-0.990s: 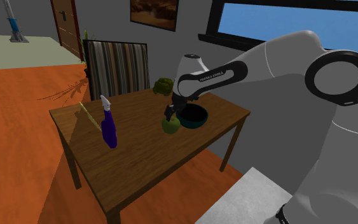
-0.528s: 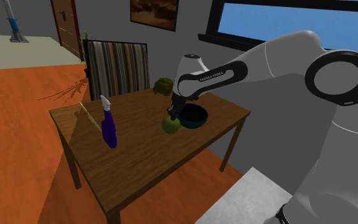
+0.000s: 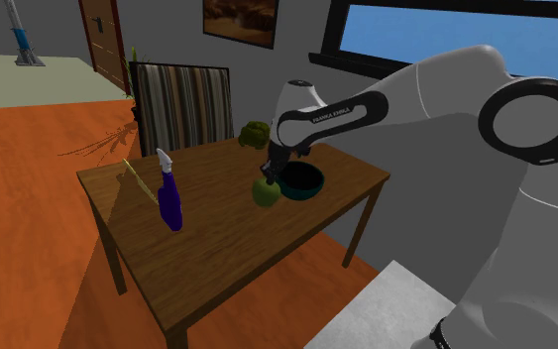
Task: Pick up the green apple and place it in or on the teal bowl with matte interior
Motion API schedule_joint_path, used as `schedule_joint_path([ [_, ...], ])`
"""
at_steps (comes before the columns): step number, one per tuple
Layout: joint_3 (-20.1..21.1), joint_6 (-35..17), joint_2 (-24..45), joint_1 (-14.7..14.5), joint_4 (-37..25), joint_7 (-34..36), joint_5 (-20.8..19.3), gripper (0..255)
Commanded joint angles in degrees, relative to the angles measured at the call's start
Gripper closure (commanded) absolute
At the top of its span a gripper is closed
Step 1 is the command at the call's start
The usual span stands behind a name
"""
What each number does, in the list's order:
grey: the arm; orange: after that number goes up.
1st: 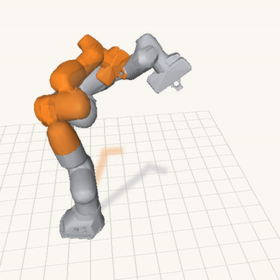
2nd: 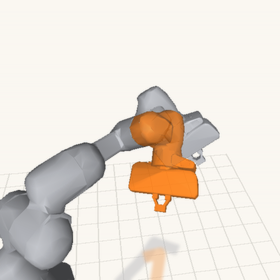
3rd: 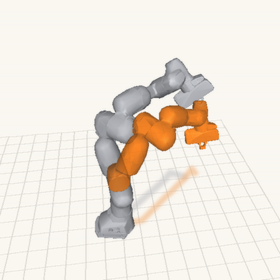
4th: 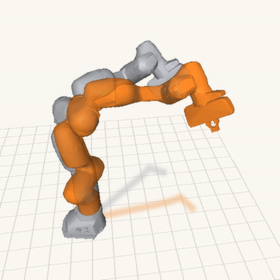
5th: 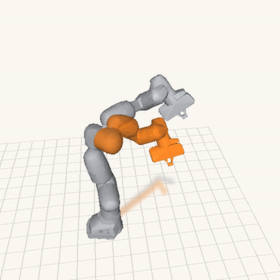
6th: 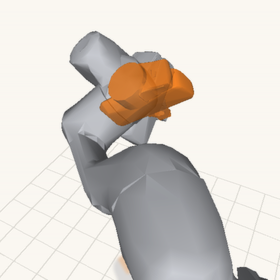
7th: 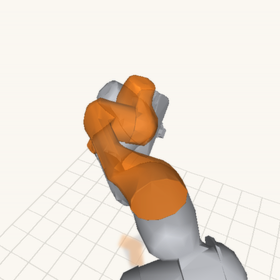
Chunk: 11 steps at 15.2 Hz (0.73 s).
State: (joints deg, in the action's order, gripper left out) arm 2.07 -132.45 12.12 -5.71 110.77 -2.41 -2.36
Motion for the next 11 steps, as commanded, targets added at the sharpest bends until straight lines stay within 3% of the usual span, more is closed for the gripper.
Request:
schedule_joint_path([
  [1,0.0,1.2,-0.7,0.0,-0.6,-0.1,0.1,255],
  [11,0.1,8.3,-3.3,0.1,-5.1,-0.4,0.4,255],
])
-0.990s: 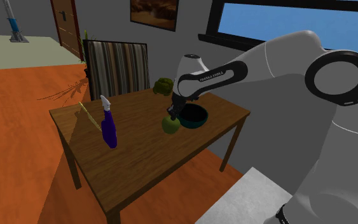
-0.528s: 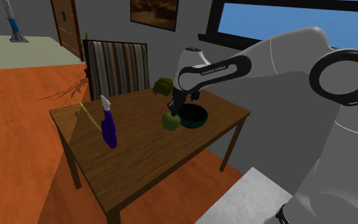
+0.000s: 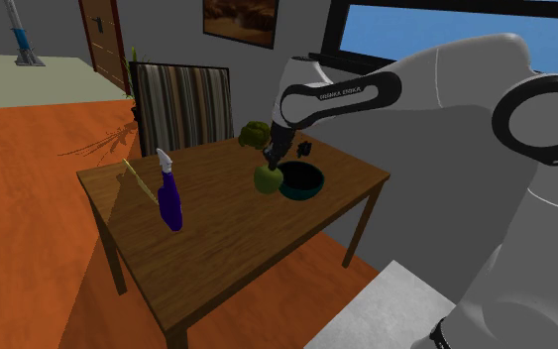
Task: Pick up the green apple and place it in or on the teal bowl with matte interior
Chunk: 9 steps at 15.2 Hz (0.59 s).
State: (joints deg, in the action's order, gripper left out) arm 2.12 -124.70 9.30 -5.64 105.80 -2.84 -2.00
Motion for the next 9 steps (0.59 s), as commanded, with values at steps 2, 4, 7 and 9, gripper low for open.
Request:
schedule_joint_path([
  [2,0.0,2.0,-0.8,0.0,-1.1,0.0,0.1,255],
  [4,0.0,3.4,-1.2,0.0,-2.3,-0.1,0.1,255],
  [7,0.0,5.6,-1.6,0.0,-4.0,-0.2,0.2,255],
  [9,0.1,7.1,-1.8,0.0,-5.3,-0.2,0.2,255],
])
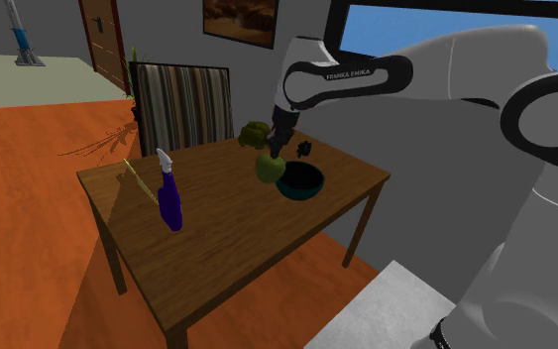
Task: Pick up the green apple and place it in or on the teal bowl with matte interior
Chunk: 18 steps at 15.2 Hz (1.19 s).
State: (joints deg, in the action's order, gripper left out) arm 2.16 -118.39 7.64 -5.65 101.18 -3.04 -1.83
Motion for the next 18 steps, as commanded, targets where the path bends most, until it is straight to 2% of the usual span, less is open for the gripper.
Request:
schedule_joint_path([
  [1,0.0,1.6,-0.2,0.0,-1.3,0.0,0.0,255],
  [10,0.0,8.0,-0.5,0.0,-7.5,-0.2,0.1,255],
  [18,-4.1,13.1,-1.2,5.6,-12.0,-10.4,2.3,255],
])
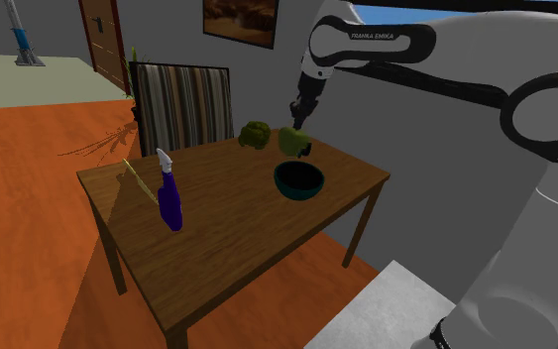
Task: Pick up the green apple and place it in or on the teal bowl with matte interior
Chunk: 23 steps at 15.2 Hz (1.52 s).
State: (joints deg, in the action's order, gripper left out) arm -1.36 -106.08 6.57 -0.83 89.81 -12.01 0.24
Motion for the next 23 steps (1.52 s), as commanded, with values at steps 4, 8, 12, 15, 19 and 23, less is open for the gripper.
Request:
schedule_joint_path([
  [4,-2.6,3.9,1.1,3.6,-4.9,-6.4,1.4,255],
  [8,-3.2,2.4,1.1,4.5,-3.4,-8.0,1.8,255],
  [12,-3.2,-0.8,0.7,4.4,0.3,-8.0,1.8,255],
  [15,-3.2,-3.2,0.5,4.4,2.9,-8.1,1.8,255],
  [19,-3.2,-6.3,0.4,4.4,6.0,-8.1,1.8,255],
  [23,-3.2,-9.3,0.6,4.3,8.9,-8.2,1.8,255],
])
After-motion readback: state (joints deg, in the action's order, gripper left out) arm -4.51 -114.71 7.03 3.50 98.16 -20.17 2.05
